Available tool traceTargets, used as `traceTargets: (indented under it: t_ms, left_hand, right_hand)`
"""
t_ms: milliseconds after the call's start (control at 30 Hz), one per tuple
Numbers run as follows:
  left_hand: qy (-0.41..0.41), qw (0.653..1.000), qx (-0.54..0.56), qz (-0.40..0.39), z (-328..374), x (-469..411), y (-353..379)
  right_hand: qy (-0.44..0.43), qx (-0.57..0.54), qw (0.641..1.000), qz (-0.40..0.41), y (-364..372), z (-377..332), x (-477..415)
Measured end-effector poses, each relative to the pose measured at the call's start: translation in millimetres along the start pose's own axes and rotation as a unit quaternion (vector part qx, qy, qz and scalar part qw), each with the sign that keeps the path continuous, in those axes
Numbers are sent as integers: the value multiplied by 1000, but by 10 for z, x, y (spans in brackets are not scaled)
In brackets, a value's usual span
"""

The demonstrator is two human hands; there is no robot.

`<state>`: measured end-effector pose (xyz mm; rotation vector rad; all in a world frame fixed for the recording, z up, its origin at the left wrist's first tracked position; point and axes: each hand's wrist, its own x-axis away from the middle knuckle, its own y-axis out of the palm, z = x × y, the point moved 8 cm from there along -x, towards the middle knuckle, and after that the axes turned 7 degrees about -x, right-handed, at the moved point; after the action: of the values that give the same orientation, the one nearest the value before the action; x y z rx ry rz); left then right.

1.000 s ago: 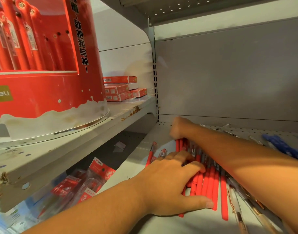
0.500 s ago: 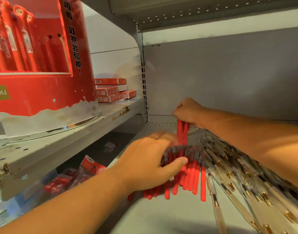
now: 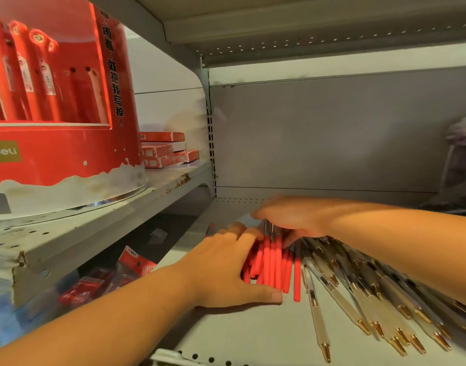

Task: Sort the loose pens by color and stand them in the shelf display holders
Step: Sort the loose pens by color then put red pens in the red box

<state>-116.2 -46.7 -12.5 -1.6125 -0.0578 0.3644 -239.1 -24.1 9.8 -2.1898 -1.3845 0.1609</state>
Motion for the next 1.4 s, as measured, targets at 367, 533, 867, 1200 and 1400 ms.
traceTargets:
  t_ms: [367, 533, 867, 1200, 1400]
  left_hand:
    - [15, 996, -22, -88, 100, 12, 183]
    - [15, 997, -34, -75, 115, 0, 186]
    - [43, 995, -50, -77, 221, -12, 215]
    - [38, 995, -47, -78, 197, -63, 234]
    - [43, 996, -69, -46, 198, -112, 175]
  right_hand:
    - [0, 81, 997, -20, -312, 84, 111]
    - [-98, 253, 962, 43, -464, -27, -65]
    - [-123, 338, 933, -17, -73, 106, -361]
    - [-169, 252, 951, 51, -49, 182, -184]
    - [-151, 167, 974, 38, 21, 258, -138]
